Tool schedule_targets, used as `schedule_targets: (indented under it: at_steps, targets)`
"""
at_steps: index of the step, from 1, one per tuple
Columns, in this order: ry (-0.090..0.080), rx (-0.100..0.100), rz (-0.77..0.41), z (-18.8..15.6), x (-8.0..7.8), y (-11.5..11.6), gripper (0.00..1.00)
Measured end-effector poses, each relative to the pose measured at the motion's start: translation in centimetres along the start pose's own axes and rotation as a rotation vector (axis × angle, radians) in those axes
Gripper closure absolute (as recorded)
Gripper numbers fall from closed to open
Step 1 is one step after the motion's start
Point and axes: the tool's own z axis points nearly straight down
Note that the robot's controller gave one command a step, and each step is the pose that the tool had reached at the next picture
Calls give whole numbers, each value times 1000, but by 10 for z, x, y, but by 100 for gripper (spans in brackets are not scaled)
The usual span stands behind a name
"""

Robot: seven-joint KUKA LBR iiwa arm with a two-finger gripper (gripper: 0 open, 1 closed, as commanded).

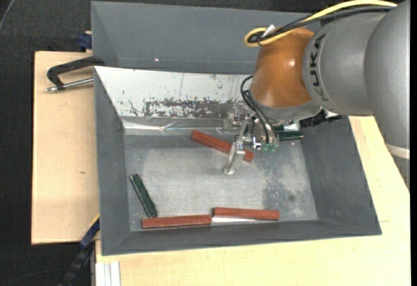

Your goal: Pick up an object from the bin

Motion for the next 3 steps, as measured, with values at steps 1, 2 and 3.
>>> schedule_targets:
  at_steps: [1,2,3]
  targets:
    - [5,4,185,2,8,12,0]
    - [7,6,403,33,13,23,0]
    - [4,7,402,33,13,23,0]
